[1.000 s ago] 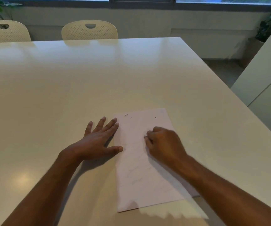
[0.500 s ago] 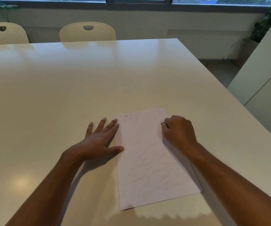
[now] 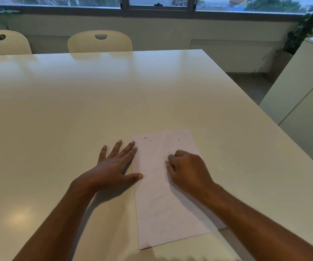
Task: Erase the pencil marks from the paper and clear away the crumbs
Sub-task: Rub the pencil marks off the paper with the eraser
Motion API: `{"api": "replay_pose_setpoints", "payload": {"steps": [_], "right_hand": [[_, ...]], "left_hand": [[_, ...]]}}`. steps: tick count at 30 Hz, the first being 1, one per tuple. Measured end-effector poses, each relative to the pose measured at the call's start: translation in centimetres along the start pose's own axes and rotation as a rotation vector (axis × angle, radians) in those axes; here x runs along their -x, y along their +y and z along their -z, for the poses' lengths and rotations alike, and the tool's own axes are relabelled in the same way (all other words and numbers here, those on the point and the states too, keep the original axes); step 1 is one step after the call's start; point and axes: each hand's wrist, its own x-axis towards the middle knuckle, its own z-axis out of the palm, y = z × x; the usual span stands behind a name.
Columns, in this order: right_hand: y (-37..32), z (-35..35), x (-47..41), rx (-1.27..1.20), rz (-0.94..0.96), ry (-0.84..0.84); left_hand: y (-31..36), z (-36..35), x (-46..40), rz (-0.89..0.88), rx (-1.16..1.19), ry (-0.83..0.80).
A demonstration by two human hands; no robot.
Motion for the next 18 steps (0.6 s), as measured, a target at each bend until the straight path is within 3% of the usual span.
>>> {"api": "replay_pose_setpoints", "payload": {"steps": [2,6,11,16,18], "right_hand": [[1.0,0.0,-0.8,0.008,-0.008,0.006],[4.4,0.8,-3.0,0.098,-0.207,0.105],[-0.6,-0.3,0.3,-0.01,0.044,-0.004],[3.5,0.6,-2.5,0.107,-0.153,0.079],[2.0,0.5,-1.9,0.067,-0.091,0.079]], "left_hand": [[-0.1,-0.1,0.0,-0.001,0.003,0.004],[-0.2,-0.2,0.0,-0.006,0.009,0.017],[-0.1,0.0,-0.1,0.001,0.0,0.0],[-0.1,0.1,0.0,-0.005,-0.003,-0.007],[-0.1,0.1,0.0,-0.004,0.004,-0.01]]}}
